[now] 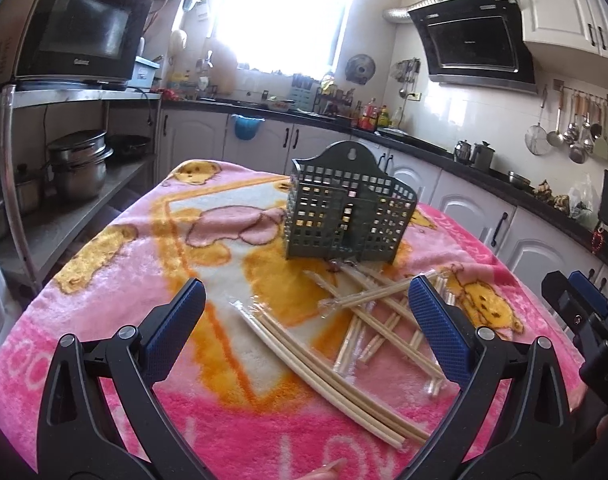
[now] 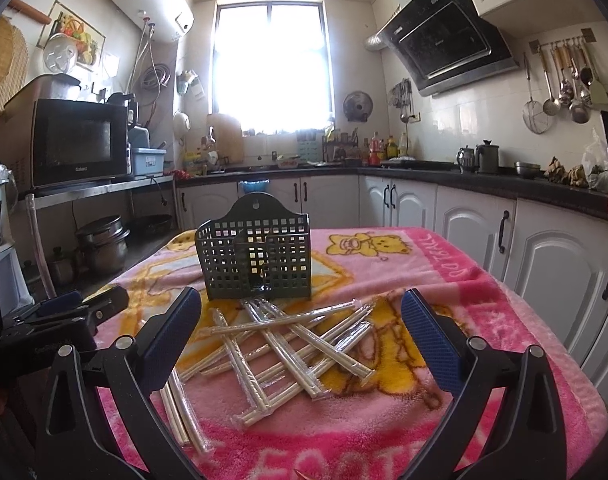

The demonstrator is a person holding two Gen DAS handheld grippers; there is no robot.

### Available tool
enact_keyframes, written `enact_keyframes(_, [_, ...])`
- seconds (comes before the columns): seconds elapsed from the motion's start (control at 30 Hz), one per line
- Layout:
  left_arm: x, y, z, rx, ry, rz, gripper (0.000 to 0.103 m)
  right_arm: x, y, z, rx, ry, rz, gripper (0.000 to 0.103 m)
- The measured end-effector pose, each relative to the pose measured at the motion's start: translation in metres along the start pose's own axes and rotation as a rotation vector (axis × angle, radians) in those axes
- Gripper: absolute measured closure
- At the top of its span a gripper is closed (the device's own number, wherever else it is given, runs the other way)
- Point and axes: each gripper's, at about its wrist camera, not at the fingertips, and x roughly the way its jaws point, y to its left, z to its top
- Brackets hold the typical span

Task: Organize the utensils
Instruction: 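Lower the left gripper and close on a wrapped chopstick while the right gripper grasps another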

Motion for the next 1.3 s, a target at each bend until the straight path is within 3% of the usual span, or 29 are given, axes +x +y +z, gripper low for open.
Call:
enact_keyframes(0.43, [0.009, 0.025, 0.023, -0.007, 0.001, 0.072, 0.010, 0.020, 0.005, 0.017, -0.048, 0.012, 0.059, 0.006])
enact_keyframes(0.73, [0.044, 0.043, 0.030, -0.049, 0.164, 0.010, 0.010, 0.043, 0.000, 0.031, -0.050, 0.056, 0.070, 0.006])
enact_keyframes(0.97, [0.073, 0.063, 0.031, -0.136, 0.260, -0.029, 0.010, 0.072, -0.009, 0.033, -0.023, 0.157, 0.078, 0.006])
enact_keyframes(1.07, [0.085, 0.072, 0.030, -0.163, 0.295, -0.047, 0.017, 0.087, -0.015, 0.032, 0.000, 0.210, 0.090, 0.006])
enact_keyframes(1.13, [0.094, 0.078, 0.027, -0.185, 0.327, -0.049, 0.028, 0.095, -0.015, 0.032, -0.006, 0.230, 0.105, 0.006])
enact_keyframes(1.3, [0.111, 0.091, 0.016, -0.251, 0.410, -0.074, 0.044, 0.111, 0.004, 0.024, -0.098, 0.289, 0.160, 0.006])
